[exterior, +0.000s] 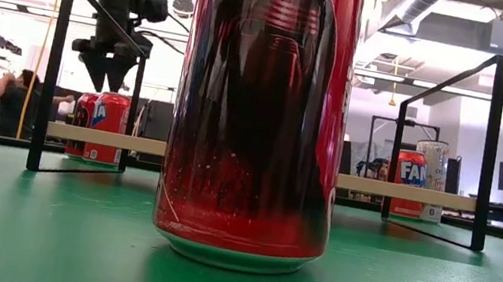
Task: Place canned beverage on shelf
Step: Put the top left red and white soda can on the shelf
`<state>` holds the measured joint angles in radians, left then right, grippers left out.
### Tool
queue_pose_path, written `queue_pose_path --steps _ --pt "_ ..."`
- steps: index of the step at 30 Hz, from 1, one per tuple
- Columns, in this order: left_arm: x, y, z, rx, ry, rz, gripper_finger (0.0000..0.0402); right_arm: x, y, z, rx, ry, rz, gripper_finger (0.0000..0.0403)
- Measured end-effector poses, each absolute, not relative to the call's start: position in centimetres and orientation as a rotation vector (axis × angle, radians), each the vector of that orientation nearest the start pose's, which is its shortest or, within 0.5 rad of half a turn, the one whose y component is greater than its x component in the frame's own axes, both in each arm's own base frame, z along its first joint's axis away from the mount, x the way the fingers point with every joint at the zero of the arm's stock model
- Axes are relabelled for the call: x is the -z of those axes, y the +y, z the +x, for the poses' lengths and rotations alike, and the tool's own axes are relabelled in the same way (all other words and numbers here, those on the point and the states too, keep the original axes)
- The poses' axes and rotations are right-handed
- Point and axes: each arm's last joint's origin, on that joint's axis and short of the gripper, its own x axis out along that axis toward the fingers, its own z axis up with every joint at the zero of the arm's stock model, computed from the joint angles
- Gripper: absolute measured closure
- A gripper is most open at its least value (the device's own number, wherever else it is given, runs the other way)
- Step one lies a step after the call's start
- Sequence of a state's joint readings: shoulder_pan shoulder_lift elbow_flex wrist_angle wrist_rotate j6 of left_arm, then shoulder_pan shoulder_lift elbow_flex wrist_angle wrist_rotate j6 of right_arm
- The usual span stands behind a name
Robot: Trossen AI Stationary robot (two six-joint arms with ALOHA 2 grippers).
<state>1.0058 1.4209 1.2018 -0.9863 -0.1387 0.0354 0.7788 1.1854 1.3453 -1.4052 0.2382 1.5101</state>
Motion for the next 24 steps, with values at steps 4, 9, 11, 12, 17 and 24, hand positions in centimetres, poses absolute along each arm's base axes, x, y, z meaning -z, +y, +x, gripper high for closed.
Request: queue_pose_path --steps 4,9,11,12,17,24 --pt "-27.57 23.01 14.14 -0.965 1.181 -0.510 0.0157 -35.55 12.42 13.56 0.415 1.130 0.717 0.0106" --pt "-27.48 23.00 14.14 -0.953 1.192 -0.508 0.0157 -35.55 12.42 13.56 0.415 1.130 0.716 0.0106" --pt "-27.45 22.92 14.17 -0.932 1.190 -0.521 0.0157 -35.55 12.42 13.56 0.415 1.130 0.717 0.0106" --pt "-27.43 22.86 14.17 -0.913 1.193 -0.524 0.0157 -35.55 12.42 13.56 0.415 1.130 0.716 0.0106" --pt "-27.31 22.58 14.12 -0.857 1.217 -0.535 0.0157 -35.55 12.42 13.56 0.415 1.130 0.716 0.0106" --pt "-27.29 22.62 14.13 -0.858 1.222 -0.524 0.0157 -35.55 12.42 13.56 0.415 1.130 0.716 0.0106"
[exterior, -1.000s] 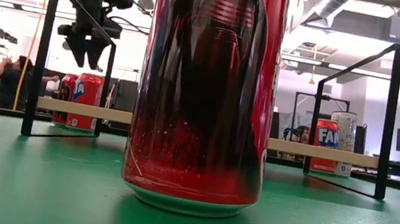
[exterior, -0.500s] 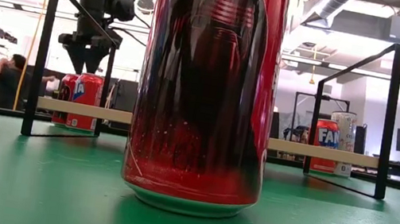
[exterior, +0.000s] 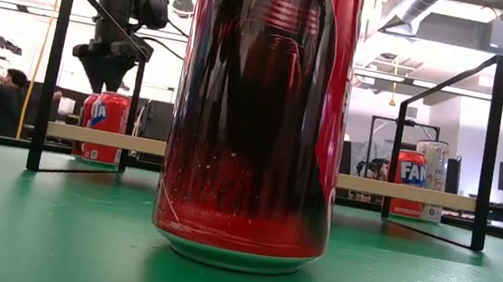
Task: Place canned beverage on shelf
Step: Put the top left red and white soda can on the shelf
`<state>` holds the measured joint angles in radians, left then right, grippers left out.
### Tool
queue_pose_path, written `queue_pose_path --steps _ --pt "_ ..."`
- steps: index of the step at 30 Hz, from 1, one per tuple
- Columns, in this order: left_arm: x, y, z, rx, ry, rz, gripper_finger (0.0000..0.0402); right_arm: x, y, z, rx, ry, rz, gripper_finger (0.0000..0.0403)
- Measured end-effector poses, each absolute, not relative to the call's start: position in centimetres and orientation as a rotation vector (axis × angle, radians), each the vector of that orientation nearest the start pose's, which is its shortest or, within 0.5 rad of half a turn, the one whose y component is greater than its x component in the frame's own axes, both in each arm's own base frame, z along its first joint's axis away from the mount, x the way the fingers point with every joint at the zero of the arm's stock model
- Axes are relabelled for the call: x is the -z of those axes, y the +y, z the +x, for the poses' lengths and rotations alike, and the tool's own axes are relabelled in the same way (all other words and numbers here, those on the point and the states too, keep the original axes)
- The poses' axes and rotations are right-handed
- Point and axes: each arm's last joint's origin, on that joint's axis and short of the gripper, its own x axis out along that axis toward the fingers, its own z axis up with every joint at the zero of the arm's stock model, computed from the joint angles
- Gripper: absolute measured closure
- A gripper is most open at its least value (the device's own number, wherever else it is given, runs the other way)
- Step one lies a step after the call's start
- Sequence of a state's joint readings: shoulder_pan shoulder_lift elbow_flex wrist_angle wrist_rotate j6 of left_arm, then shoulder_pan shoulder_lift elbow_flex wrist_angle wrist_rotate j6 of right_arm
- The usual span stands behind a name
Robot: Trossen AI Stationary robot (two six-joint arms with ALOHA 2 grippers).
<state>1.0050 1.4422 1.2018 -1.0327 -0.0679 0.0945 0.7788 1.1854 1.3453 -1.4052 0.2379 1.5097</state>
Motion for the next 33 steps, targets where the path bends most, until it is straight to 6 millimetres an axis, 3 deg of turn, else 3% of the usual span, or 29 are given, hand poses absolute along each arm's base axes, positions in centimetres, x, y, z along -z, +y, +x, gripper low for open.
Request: queue_pose_path --steps 14,18,33 --pt "-28.9 22.8 14.6 -0.842 1.175 -0.486 0.0157 -35.5 12.4 13.6 0.416 1.130 0.717 0.0106" --pt "-28.8 22.3 14.6 -0.770 1.184 -0.552 0.0157 -35.5 12.4 13.6 0.416 1.130 0.717 0.0106" --pt "-28.9 22.6 14.8 -0.796 1.196 -0.455 0.0157 -35.5 12.4 13.6 0.415 1.130 0.716 0.0106"
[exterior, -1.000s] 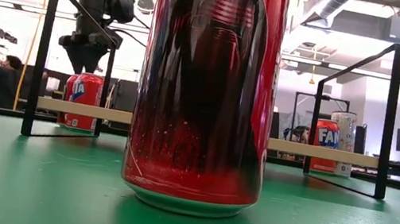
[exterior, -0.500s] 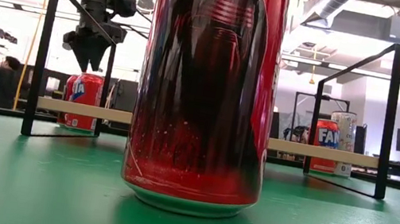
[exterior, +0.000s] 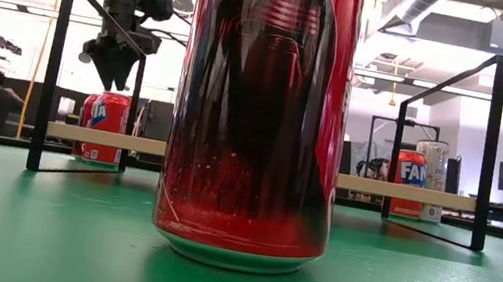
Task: Place canned beverage on shelf
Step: Put the top left red and white soda can on the shelf
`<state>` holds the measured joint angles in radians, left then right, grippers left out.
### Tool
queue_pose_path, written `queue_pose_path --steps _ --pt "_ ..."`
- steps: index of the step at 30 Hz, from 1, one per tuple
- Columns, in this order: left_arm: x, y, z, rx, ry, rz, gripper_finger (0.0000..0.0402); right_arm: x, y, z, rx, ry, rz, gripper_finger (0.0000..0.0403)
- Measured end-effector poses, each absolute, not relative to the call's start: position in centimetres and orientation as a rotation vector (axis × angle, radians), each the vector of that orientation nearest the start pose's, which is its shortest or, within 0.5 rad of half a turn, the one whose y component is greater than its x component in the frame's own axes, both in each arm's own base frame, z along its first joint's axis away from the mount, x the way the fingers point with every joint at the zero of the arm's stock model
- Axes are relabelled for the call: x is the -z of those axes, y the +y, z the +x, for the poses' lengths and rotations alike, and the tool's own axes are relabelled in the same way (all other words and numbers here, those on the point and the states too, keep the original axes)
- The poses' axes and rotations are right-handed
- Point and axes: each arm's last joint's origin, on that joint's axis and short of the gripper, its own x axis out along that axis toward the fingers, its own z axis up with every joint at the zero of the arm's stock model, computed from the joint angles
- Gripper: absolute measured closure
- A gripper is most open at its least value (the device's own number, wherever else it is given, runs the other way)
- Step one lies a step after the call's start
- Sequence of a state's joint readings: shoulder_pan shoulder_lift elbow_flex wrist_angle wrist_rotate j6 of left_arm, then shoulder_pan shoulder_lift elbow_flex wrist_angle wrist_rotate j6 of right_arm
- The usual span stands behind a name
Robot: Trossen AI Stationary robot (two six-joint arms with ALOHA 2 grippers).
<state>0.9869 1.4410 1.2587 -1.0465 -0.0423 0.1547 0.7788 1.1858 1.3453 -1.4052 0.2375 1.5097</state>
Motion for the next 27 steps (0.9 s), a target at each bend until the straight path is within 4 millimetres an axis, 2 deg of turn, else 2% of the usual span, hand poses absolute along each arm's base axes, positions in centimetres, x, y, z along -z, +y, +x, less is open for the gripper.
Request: queue_pose_path --steps 19,27 --pt "-28.93 22.81 14.74 -0.884 1.183 -0.468 0.0154 -35.54 12.42 13.56 0.416 1.130 0.716 0.0106" --pt "-28.93 22.78 14.79 -0.854 1.181 -0.465 0.0107 -35.53 12.39 13.53 0.419 1.133 0.712 0.0106"
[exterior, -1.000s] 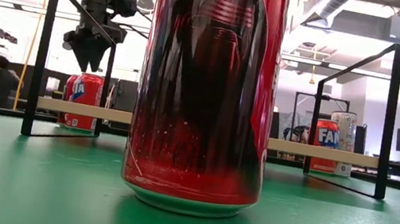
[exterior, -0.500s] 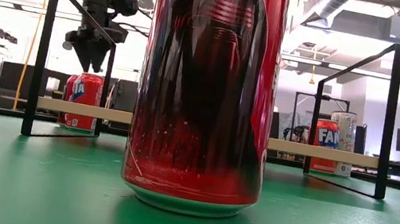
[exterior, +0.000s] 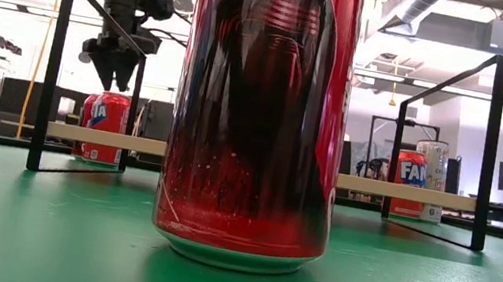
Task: Place canned beverage on shelf
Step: Put the top left red and white soda can on the shelf
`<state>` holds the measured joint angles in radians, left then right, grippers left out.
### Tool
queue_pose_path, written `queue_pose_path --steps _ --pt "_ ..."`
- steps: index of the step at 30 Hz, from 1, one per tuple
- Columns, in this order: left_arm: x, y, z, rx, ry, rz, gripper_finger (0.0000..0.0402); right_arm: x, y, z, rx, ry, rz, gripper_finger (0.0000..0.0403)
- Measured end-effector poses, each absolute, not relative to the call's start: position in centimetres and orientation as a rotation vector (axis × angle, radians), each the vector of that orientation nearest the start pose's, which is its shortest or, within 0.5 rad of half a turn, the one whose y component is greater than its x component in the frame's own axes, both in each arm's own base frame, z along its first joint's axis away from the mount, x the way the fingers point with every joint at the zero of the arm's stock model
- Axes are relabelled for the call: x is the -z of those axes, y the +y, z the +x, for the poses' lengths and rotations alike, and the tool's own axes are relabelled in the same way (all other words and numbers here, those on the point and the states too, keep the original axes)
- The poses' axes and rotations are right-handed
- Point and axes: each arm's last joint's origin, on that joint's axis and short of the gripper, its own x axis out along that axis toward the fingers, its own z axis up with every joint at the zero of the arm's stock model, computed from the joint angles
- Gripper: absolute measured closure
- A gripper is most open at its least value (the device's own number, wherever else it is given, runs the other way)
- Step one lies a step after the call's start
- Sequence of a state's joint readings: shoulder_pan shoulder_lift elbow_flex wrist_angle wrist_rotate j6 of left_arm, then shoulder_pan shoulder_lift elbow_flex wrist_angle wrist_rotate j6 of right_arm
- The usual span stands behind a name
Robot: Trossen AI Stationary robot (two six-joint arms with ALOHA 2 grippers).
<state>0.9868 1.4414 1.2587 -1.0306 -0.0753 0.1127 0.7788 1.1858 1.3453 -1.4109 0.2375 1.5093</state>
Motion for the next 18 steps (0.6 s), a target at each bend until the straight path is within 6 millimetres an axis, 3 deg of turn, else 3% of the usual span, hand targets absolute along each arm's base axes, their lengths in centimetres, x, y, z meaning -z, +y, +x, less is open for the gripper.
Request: queue_pose_path --steps 9,18 --pt "-28.89 22.69 14.74 -0.838 1.198 -0.453 0.0052 -35.52 12.36 13.53 0.413 1.132 0.694 0.0106" --pt "-28.11 22.90 14.90 -0.843 1.171 -0.450 0.0047 -35.53 12.32 13.57 0.417 1.113 0.682 0.0106"
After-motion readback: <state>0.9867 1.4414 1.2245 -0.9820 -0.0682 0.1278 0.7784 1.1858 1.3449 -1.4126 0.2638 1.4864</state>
